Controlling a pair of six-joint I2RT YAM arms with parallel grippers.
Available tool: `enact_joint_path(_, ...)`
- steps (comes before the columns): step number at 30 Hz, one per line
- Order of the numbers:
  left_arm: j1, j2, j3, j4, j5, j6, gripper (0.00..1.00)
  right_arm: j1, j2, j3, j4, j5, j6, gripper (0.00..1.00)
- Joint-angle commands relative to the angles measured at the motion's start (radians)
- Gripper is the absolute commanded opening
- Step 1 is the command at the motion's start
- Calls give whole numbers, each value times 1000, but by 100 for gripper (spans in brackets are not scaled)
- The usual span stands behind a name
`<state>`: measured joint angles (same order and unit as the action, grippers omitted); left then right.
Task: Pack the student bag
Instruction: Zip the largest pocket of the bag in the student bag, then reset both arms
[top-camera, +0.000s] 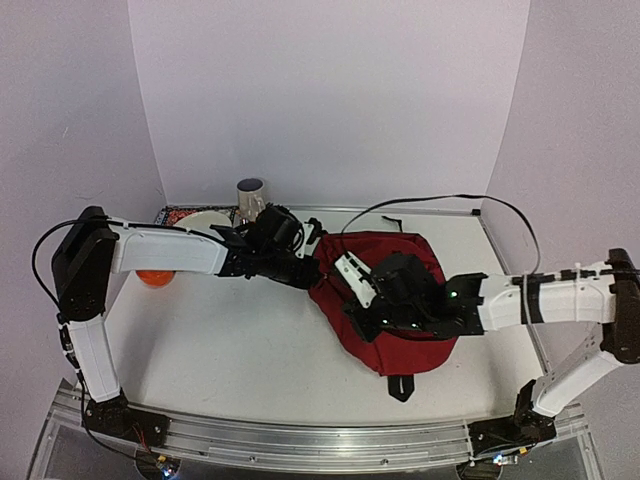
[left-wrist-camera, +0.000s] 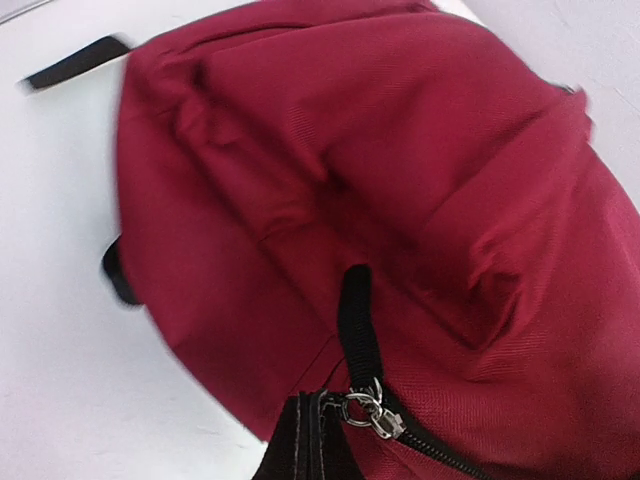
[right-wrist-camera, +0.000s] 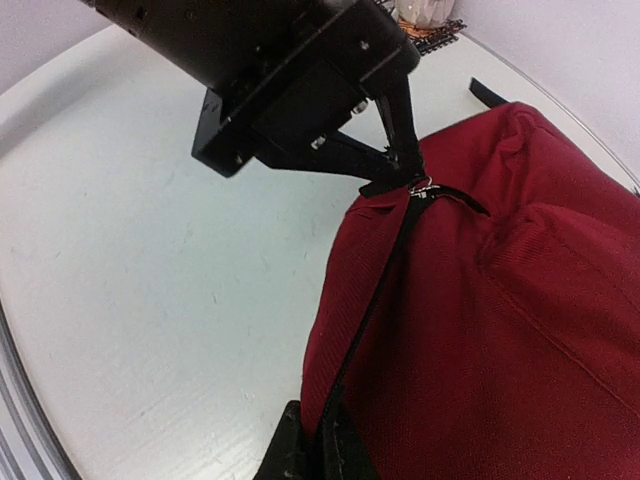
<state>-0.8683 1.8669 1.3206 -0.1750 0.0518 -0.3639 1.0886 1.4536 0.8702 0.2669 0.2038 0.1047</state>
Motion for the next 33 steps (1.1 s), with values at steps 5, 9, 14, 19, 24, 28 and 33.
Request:
enact_joint_path(5, 149, -116, -42, -11, -290, 12, 12, -12, 161, 262, 17, -33, 28, 34)
enact_joint_path(9, 166, -170, -69, -10, -292, -4, 28, -84, 160, 309, 3, -53, 56, 49)
enact_joint_path(14, 211, -257, -110, -12, -296, -40, 48, -205, 118, 319, -20, -5, 101, 62)
enact_joint_path(19, 307, -381, -186, -12, -305, -94, 75, -352, 11, 234, -29, 117, 162, 81)
enact_joint_path(24, 438, -578, -310, -15, -327, -169, 96, -453, -182, 92, -31, 268, 217, 97)
enact_joint_path(28, 488, -748, -406, -28, -405, -201, 100, -470, -375, -30, -33, 388, 226, 98)
enact_joint_path(33, 492, -985, -511, -41, -536, -205, 100, -470, -632, -185, -37, 467, 228, 98)
